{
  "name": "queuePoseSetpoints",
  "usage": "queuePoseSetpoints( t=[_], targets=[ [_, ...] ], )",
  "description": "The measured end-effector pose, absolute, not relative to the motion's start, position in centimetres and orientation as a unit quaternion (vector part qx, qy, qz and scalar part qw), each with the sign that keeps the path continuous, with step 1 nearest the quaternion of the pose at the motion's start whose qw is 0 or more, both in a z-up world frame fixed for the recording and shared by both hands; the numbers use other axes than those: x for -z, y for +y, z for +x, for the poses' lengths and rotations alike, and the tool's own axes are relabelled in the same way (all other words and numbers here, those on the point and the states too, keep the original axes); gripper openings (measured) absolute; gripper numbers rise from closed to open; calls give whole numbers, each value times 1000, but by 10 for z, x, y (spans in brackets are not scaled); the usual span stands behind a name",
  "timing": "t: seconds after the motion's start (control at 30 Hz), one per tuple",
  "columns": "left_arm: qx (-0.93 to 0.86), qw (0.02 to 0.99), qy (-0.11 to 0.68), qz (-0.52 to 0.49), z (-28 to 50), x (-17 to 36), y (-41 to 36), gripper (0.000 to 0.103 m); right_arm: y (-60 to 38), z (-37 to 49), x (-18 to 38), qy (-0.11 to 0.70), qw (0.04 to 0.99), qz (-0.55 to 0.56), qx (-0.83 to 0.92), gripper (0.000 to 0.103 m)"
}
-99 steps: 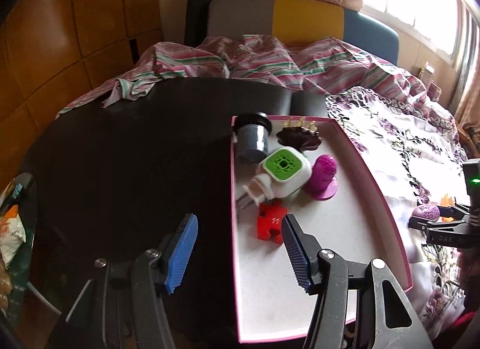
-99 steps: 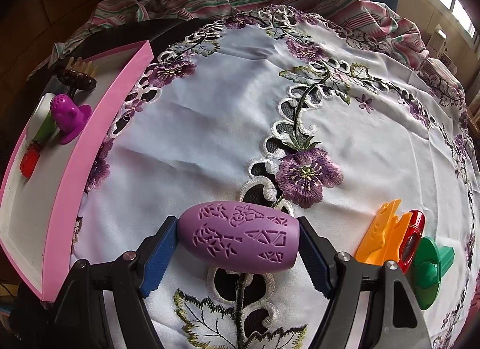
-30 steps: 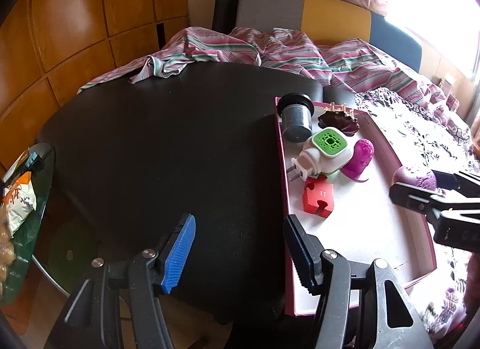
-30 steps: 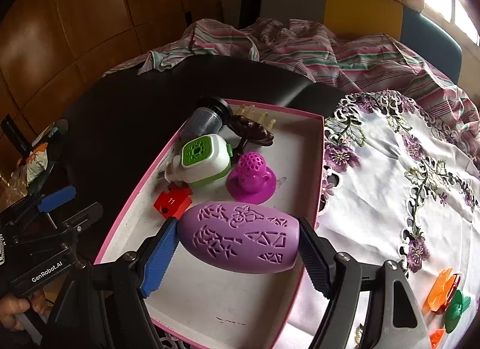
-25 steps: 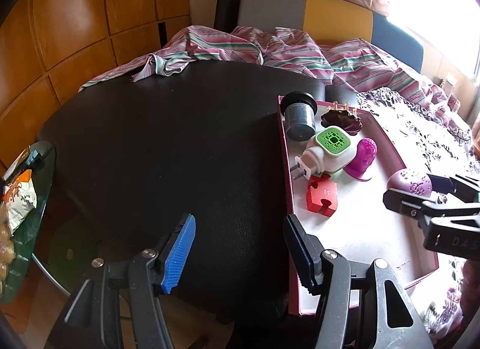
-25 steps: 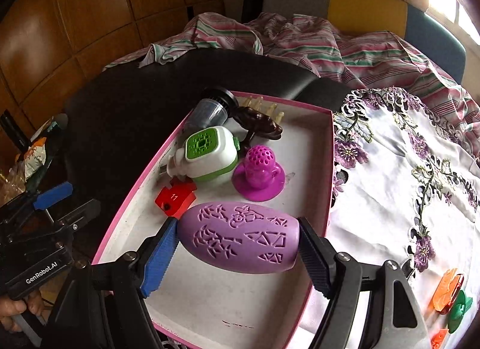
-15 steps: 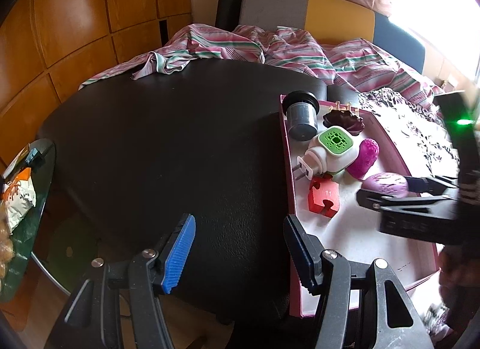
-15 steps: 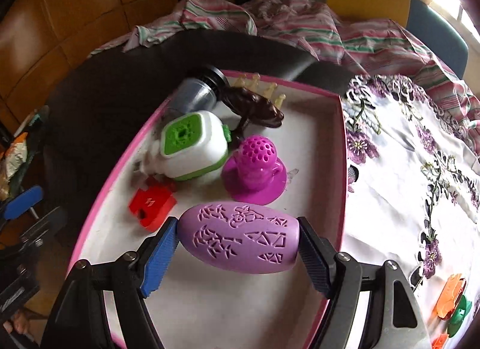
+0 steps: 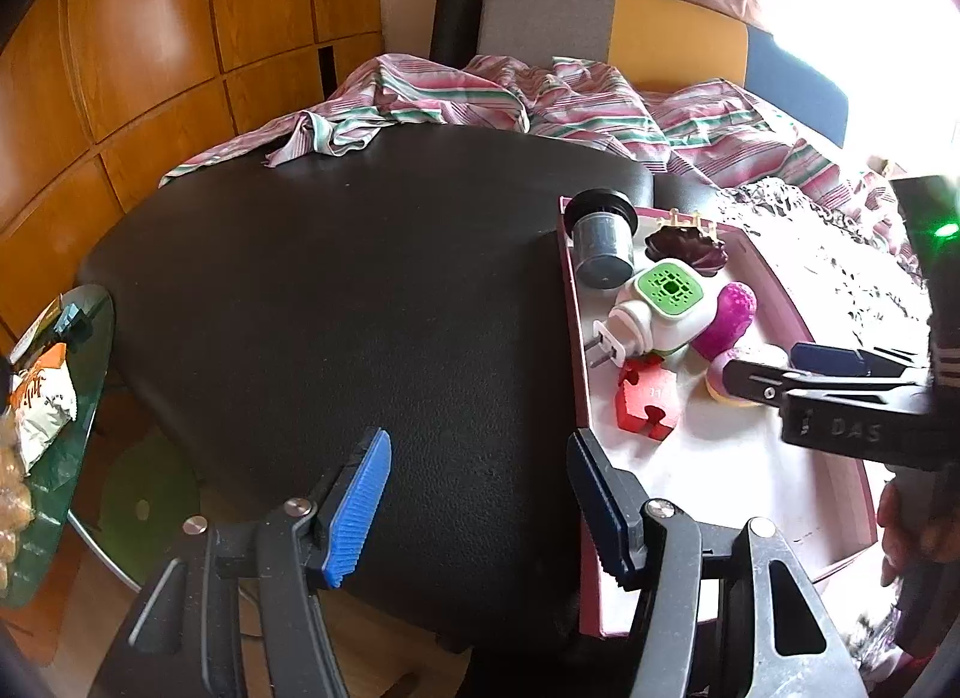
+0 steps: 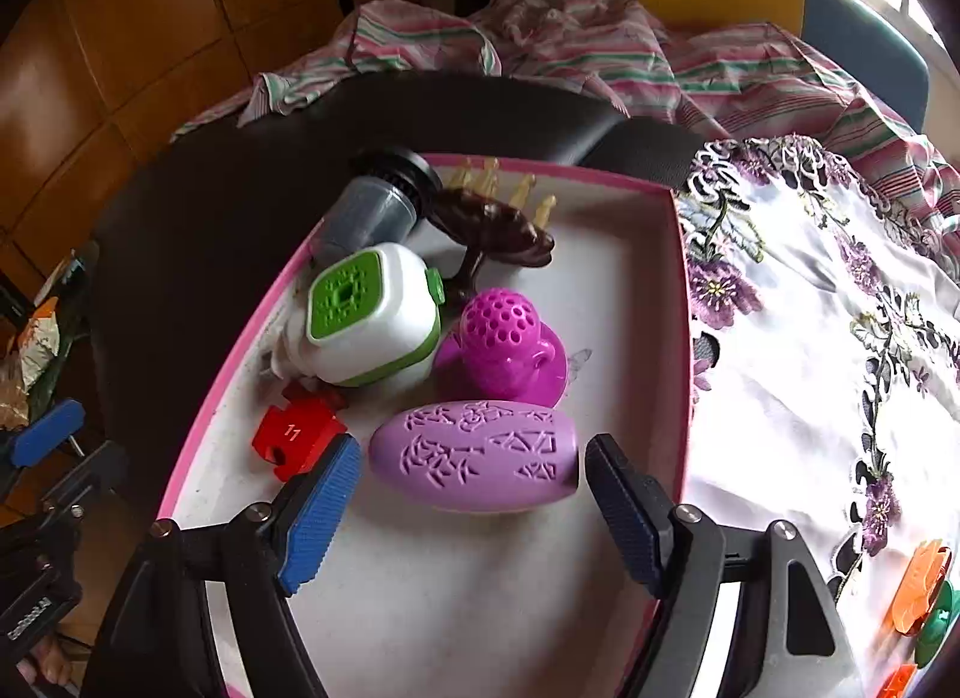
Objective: Organize rigid objects
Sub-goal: 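Carry the lilac egg roller into the tray and open the right gripper, then move both grippers back over the tablecloth toward the orange slide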
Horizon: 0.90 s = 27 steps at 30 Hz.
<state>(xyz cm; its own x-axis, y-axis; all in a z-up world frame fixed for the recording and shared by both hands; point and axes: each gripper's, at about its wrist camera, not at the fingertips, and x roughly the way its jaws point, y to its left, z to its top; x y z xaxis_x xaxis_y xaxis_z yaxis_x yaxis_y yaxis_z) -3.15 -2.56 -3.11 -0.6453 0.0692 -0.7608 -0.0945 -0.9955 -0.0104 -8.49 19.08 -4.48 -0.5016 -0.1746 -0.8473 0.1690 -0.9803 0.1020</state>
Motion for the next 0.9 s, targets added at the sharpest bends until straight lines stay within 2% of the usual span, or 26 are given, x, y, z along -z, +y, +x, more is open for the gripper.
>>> queuePoseSetpoints(
  t=[0.5, 0.9],
  targets=[
    [-909, 55, 28, -412, -28, 26, -14, 64, 219, -57, 8, -4, 88, 448, 890, 79],
    [-910, 77, 44, -405, -23, 21, 3, 64, 312, -40, -1, -9, -3, 448, 894, 79]
  ],
)
